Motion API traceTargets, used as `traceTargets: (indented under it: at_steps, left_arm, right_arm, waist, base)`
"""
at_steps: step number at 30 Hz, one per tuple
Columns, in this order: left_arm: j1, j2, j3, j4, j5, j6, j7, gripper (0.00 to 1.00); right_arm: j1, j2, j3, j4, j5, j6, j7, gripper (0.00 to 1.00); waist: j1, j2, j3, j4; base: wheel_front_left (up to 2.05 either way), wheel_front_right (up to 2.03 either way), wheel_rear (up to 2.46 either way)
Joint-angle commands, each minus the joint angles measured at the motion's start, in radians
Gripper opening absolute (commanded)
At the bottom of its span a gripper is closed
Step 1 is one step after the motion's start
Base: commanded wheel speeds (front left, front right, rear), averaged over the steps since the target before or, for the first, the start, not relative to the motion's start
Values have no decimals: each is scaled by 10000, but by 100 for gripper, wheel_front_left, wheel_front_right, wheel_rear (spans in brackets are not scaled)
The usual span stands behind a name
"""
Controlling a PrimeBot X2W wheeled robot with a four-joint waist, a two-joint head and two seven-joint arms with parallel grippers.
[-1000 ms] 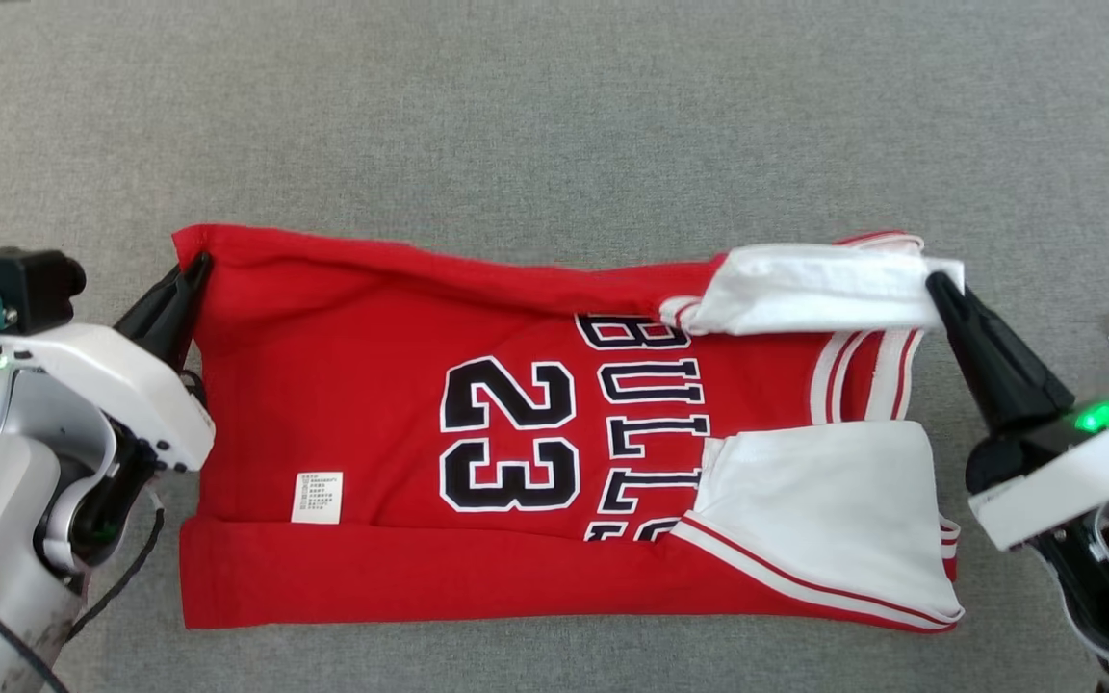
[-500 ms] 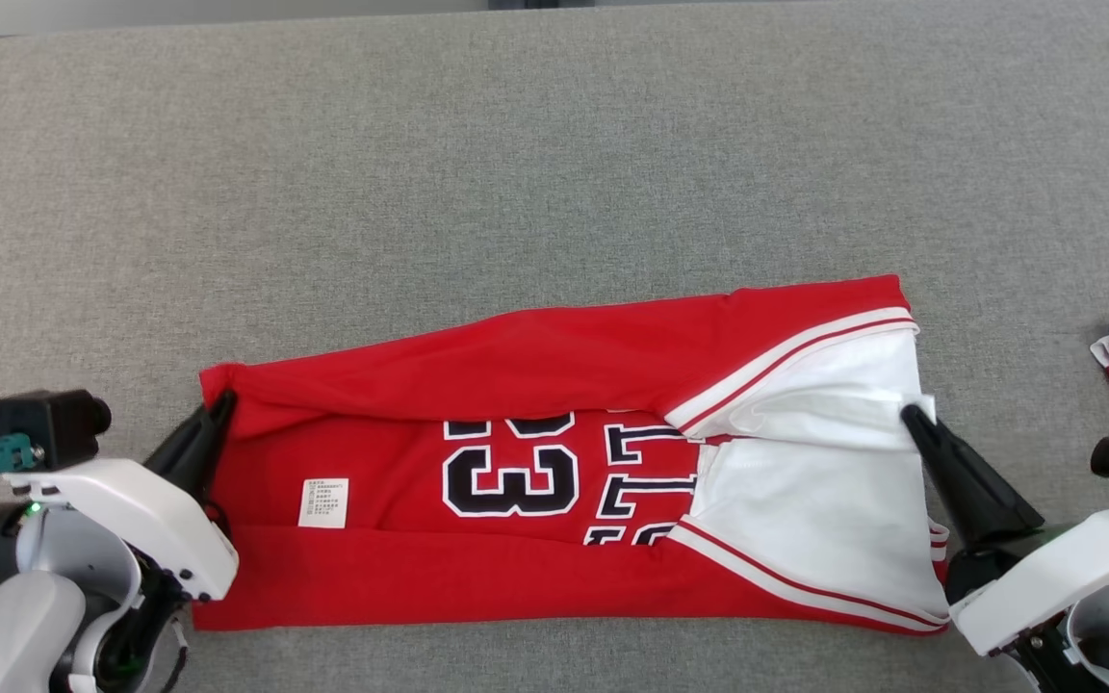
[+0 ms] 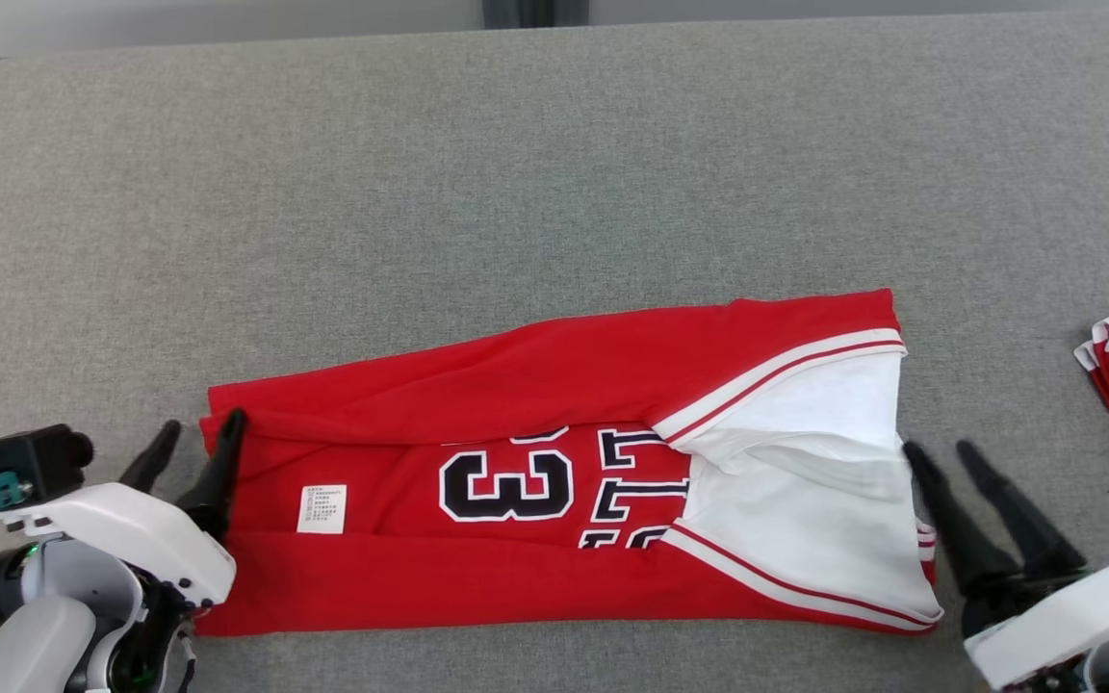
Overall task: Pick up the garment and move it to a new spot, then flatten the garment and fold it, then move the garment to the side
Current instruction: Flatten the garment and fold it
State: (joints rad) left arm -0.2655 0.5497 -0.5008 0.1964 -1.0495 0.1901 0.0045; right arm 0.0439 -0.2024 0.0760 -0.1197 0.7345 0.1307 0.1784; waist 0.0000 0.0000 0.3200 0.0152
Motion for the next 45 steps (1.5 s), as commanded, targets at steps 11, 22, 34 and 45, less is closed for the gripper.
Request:
traceTargets:
  at_steps: [11, 22, 34, 45]
  left_arm:
    - [-7, -224, 852, -1154, 802, 941, -2146, 100]
    - [17, -694, 842, -2081, 2455, 1301, -2661, 100]
    - [927, -1421, 1210, -1602, 4679, 1070, -2689, 100]
    - [1645, -1885, 1676, -1184, 5454, 478, -2692, 100]
  right_arm:
    - [-839, 994, -1163, -420, -1653, -1, -1747, 100]
    - [-1517, 1186, -1000, 95, -3027, -1, -1971, 100]
    - [-1107, 1429, -1095, 956, -4533, -1, -2658, 100]
    - [-594, 1494, -1197, 1581, -4948, -1, -2955, 100]
  waist:
    - [0, 0, -321, 15]
    - [0, 0, -688, 281]
    - [0, 0, -1194, 370]
    - [0, 0, -1782, 340]
  base:
    - [0, 0, 0]
    - [0, 0, 0]
    - [0, 0, 0]
    - [0, 0, 0]
